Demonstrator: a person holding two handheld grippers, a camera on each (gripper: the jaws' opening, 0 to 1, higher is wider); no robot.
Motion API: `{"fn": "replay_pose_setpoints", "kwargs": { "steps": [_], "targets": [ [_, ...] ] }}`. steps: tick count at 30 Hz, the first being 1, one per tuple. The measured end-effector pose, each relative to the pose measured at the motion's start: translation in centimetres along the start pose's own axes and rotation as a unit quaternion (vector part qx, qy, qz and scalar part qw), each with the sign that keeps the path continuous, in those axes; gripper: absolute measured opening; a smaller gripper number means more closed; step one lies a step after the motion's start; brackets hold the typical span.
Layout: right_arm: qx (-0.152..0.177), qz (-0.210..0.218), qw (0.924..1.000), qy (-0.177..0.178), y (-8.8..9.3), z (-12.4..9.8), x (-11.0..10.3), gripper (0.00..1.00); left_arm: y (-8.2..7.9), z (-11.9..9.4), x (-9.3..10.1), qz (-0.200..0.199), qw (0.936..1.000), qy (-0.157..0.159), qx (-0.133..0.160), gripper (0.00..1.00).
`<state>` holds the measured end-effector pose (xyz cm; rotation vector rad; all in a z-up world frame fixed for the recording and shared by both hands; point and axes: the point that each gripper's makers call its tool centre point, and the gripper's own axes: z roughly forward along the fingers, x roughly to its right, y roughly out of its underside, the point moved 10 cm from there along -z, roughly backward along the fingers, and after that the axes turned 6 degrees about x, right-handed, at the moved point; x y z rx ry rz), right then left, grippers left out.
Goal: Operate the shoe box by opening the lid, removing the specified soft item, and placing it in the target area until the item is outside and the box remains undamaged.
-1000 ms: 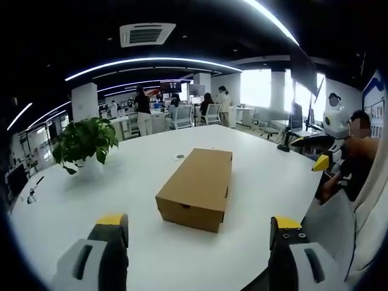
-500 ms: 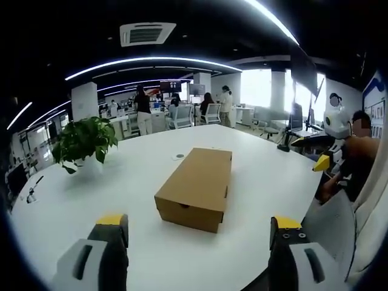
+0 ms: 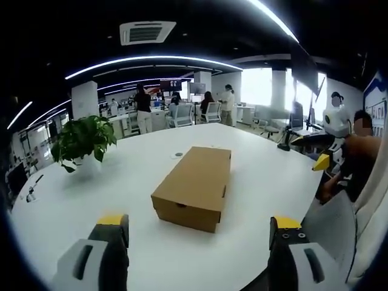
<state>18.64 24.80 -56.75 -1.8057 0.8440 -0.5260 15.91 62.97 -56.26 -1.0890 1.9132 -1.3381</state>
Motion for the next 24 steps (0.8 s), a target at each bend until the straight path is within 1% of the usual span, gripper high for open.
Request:
{"fn": "replay_pose_setpoints", "kwargs": {
  "steps": [4, 9, 12, 15, 18, 24],
  "targets": [
    [-0.003, -0.004, 1.0000, -0.008, 0.0, 0.3, 0.5, 0.96, 0.3, 0.4, 0.3, 0.001, 1.0000, -0.001, -0.007, 0.98],
    [-0.009, -0.006, 0.9997, -0.023, 0.1, 0.9, 1.2, 0.96, 0.5, 0.9, 0.7, -0.005, 0.9999, -0.014, -0.008, 0.97],
    [-0.013, -0.010, 0.9993, -0.035, 0.1, 1.3, 1.8, 0.93, 0.6, 1.3, 1.0, -0.001, 0.9997, -0.021, -0.014, 0.96],
    [-0.020, -0.013, 0.9988, -0.042, 0.0, 2.0, 2.5, 0.93, 0.7, 1.8, 1.1, -0.006, 0.9995, -0.026, -0.014, 0.96],
    [-0.021, -0.015, 0.9985, -0.047, -0.1, 2.4, 3.1, 0.93, 0.7, 2.2, 1.1, -0.015, 0.9990, -0.042, -0.011, 0.95],
    [-0.025, -0.032, 0.9971, -0.064, -0.5, 4.3, 4.7, 0.93, 0.8, 3.0, 1.4, -0.025, 0.9979, -0.057, -0.016, 0.92]
  ]
}}
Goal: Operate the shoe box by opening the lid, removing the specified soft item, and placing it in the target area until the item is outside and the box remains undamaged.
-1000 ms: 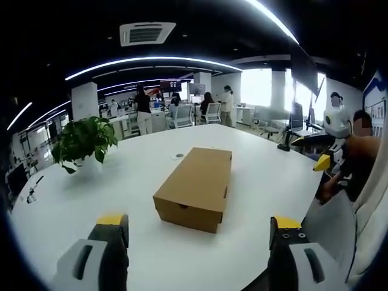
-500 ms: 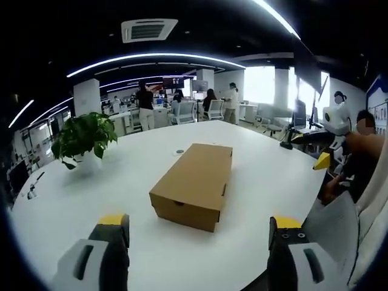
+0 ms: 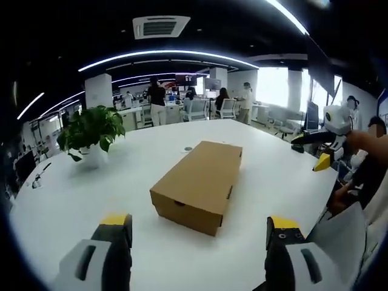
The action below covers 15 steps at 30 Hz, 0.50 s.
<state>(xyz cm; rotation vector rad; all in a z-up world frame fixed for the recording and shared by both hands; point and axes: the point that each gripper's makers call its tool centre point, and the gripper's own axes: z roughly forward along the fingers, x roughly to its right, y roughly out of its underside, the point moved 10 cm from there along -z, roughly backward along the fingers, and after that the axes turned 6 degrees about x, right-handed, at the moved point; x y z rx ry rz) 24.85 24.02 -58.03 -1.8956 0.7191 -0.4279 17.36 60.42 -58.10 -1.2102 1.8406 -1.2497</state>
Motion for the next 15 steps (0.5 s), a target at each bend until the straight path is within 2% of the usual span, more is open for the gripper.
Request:
{"fn": "replay_pose_setpoints", "kwargs": {
  "steps": [2, 15],
  "targets": [
    [0.001, -0.006, 1.0000, -0.007, -0.1, 0.7, 0.7, 0.92, 0.1, 0.5, -0.2, -0.002, 1.0000, -0.005, -0.001, 0.91],
    [-0.012, -0.050, 0.9968, -0.061, -0.3, 5.9, 5.2, 0.83, 0.9, 4.1, 1.4, -0.017, 0.9991, -0.039, 0.000, 0.86]
  ]
}}
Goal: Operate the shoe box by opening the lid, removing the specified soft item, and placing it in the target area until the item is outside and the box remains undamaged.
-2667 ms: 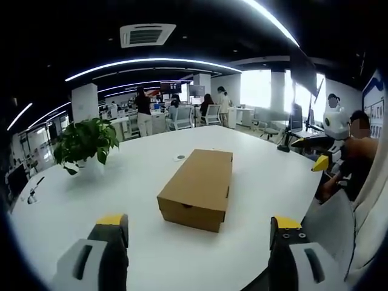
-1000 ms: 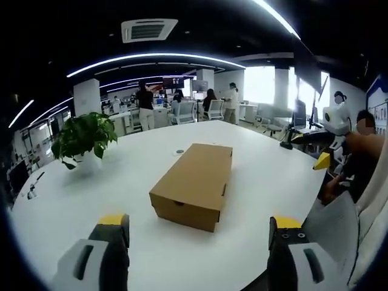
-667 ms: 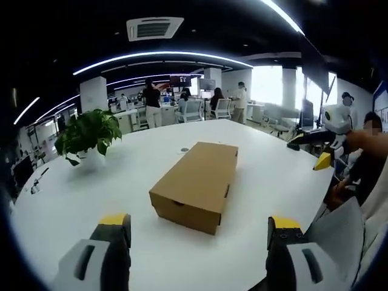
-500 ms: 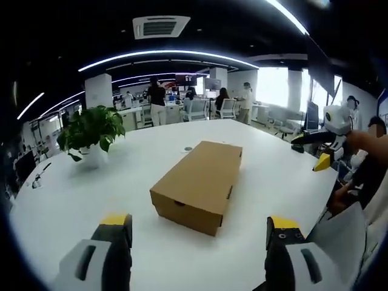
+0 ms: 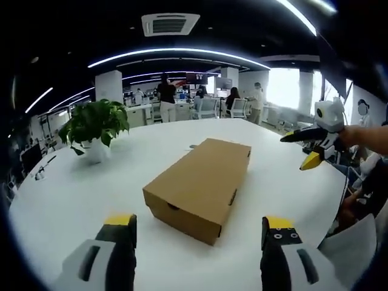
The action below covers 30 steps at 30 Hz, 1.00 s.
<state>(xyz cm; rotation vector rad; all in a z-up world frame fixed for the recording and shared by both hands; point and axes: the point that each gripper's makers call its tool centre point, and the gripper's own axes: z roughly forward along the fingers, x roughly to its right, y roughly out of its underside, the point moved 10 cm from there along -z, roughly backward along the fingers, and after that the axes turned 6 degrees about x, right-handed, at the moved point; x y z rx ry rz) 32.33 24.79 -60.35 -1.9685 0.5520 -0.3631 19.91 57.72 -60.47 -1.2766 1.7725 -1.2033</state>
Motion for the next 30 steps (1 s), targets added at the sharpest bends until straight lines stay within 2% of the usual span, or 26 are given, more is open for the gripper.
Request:
{"fn": "replay_pose_setpoints", "kwargs": {
  "steps": [4, 11, 22, 30],
  "targets": [
    [-0.010, -0.011, 0.9998, -0.017, 0.2, 1.6, 1.8, 0.82, 0.5, 1.1, 0.5, 0.000, 1.0000, -0.004, 0.003, 0.85],
    [-0.012, -0.019, 0.9989, -0.040, 0.2, 4.0, 4.4, 0.79, 1.2, 3.0, 0.3, -0.008, 0.9996, -0.028, -0.004, 0.84],
    [-0.026, -0.033, 0.9961, -0.078, 0.3, 7.3, 7.5, 0.75, 2.3, 5.1, 1.4, -0.011, 0.9990, -0.040, -0.020, 0.83],
    [-0.043, -0.043, 0.9920, -0.111, 0.4, 9.2, 9.3, 0.73, 2.3, 6.3, 1.9, -0.003, 0.9984, -0.054, -0.015, 0.81]
  ]
}}
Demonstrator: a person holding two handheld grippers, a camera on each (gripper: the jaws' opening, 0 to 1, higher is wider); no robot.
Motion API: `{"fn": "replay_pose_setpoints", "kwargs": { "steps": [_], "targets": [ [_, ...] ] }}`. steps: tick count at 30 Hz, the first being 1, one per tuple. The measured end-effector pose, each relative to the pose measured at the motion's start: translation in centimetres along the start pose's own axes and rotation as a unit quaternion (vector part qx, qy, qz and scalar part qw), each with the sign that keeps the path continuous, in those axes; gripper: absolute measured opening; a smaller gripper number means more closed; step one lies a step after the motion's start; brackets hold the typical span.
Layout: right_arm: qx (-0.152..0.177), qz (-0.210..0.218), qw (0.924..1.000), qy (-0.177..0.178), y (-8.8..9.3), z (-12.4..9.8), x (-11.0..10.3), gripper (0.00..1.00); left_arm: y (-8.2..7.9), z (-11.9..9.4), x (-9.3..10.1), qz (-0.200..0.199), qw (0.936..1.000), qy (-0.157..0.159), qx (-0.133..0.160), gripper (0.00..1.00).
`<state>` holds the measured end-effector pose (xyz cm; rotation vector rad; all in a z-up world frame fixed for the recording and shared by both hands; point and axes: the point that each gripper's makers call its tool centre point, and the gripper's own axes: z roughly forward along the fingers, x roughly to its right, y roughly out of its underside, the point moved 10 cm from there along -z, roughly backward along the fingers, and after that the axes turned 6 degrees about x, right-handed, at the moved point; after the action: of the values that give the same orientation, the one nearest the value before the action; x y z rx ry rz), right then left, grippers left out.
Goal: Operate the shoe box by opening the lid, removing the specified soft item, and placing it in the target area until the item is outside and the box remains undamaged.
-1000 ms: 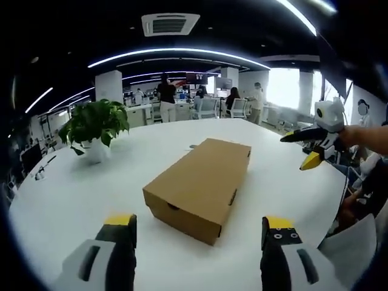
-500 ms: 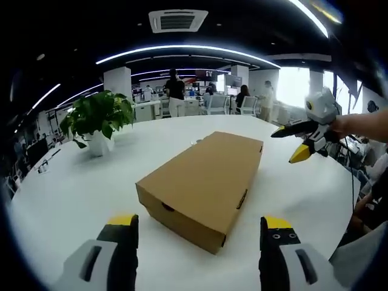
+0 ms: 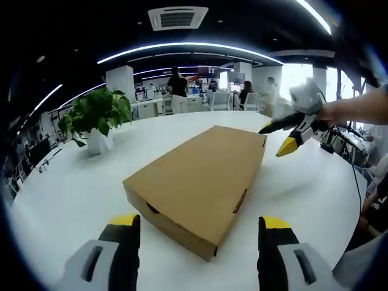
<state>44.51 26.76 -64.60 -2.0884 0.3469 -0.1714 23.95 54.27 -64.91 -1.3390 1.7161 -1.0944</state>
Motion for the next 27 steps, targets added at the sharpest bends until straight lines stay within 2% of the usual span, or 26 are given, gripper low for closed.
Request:
{"fn": "replay_pose_setpoints", "kwargs": {
  "steps": [8, 15, 19, 21, 27],
  "targets": [
    [-0.018, -0.017, 0.9992, -0.030, -0.2, 1.3, 1.3, 0.68, 0.2, 0.9, 0.5, -0.006, 1.0000, -0.003, -0.005, 0.80],
    [-0.036, -0.025, 0.9977, -0.051, -0.1, 2.1, 2.0, 0.52, 0.2, 1.3, 0.3, -0.014, 0.9999, -0.007, -0.005, 0.71],
    [-0.040, -0.032, 0.9974, -0.051, 0.1, 2.1, 1.7, 0.50, 0.1, 1.4, 0.3, -0.016, 0.9997, -0.015, -0.007, 0.68],
    [-0.041, -0.035, 0.9973, -0.050, 0.1, 2.1, 1.6, 0.50, 0.1, 1.2, 0.1, -0.018, 0.9997, -0.018, -0.005, 0.63],
    [-0.048, -0.035, 0.9971, -0.046, -0.1, 2.2, 1.2, 0.49, 0.1, 1.2, 0.0, -0.008, 0.9997, -0.020, -0.007, 0.62]
  ]
}}
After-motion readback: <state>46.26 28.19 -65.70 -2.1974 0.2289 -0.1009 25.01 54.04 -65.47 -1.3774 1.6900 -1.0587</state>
